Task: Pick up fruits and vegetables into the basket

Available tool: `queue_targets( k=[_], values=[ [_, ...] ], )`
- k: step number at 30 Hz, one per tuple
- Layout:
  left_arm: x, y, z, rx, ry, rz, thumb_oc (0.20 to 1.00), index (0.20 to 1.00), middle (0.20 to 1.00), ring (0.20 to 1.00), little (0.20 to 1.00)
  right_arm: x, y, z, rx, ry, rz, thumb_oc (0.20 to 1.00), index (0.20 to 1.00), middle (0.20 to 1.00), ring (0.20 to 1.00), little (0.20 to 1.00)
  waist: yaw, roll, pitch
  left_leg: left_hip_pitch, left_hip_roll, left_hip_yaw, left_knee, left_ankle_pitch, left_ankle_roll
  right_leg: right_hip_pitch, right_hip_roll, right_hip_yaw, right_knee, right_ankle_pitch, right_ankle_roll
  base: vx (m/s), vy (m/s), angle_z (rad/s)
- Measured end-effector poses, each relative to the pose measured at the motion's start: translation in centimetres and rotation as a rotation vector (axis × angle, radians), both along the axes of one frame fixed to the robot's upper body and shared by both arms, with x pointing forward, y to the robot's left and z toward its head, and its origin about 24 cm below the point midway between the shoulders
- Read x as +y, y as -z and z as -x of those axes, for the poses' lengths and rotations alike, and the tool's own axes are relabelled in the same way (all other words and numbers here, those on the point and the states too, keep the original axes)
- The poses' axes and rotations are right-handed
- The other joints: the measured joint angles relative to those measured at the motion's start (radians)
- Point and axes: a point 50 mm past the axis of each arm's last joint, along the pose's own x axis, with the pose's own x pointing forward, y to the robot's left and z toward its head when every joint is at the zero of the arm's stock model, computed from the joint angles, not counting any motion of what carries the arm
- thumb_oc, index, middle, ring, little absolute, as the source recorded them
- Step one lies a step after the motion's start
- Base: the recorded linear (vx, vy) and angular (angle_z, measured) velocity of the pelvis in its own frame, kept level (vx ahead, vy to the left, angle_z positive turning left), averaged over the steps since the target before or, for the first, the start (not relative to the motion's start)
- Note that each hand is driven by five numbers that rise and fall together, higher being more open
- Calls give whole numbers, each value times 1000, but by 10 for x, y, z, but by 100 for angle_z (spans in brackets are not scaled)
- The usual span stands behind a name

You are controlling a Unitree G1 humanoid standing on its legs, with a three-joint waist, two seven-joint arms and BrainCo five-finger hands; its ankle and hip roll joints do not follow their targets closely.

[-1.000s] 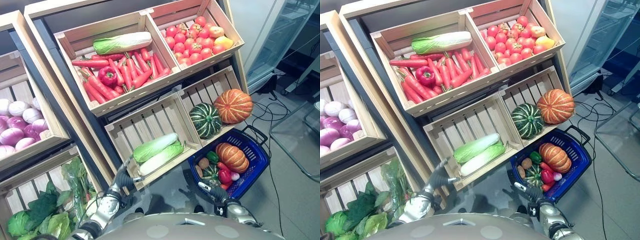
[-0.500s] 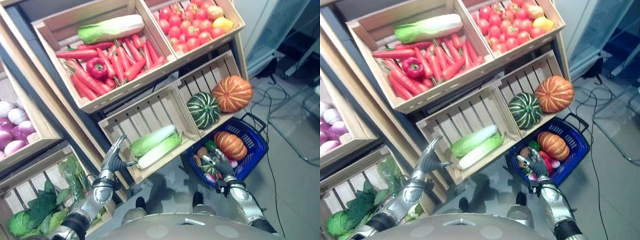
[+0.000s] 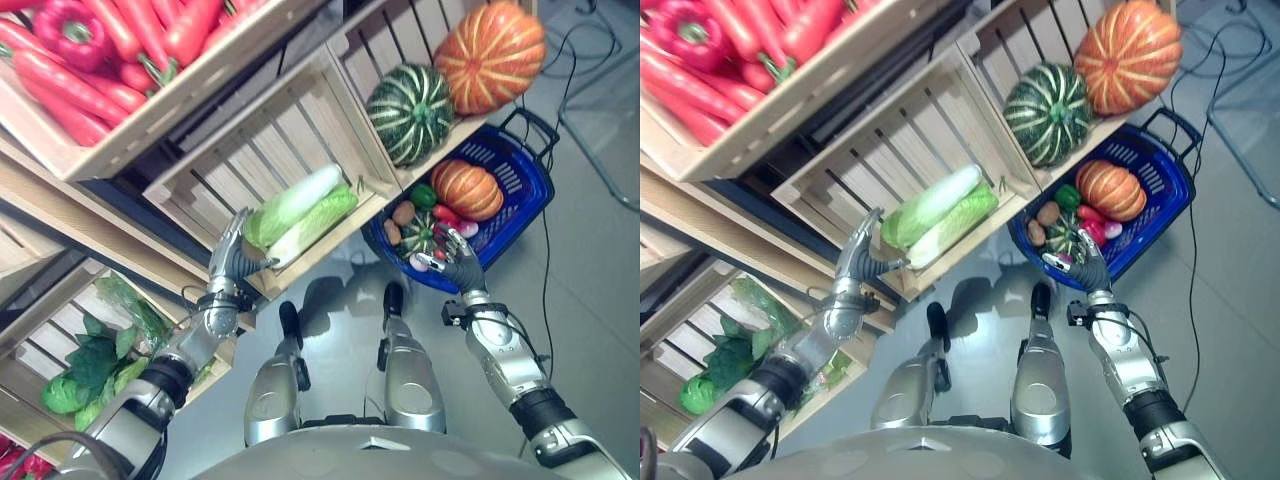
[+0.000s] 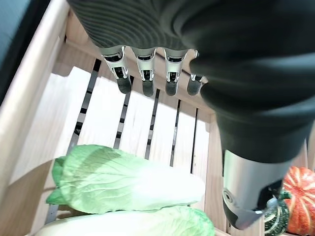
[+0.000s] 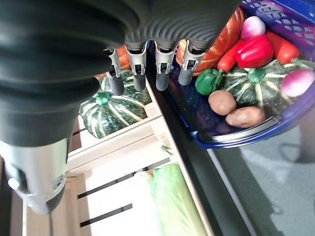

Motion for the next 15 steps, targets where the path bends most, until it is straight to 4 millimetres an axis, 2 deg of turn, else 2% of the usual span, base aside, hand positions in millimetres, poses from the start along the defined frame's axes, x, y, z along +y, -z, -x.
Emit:
queue_targets(
  k=[9,15],
  values=[
    [-3,-40,-33,-145,-34,-2,1000,1000,1000,1000,1000,8,-29,-19,-117,-17,34,1000,1000,1000,1000,1000,-7,-28,95,-75,-2,6,50,-1,1,-106,-9,11,102,-27,-14,-35,-9,-2],
    [7,-47,-39,-176,-101,-16,1000,1000,1000,1000,1000,13,-39,-25,-148,-39,56,1000,1000,1000,1000,1000,-28,-33,103,-121,-1,12,70,1,-1,-178,-9,32,159,-45,-16,-9,20,-5]
  ],
)
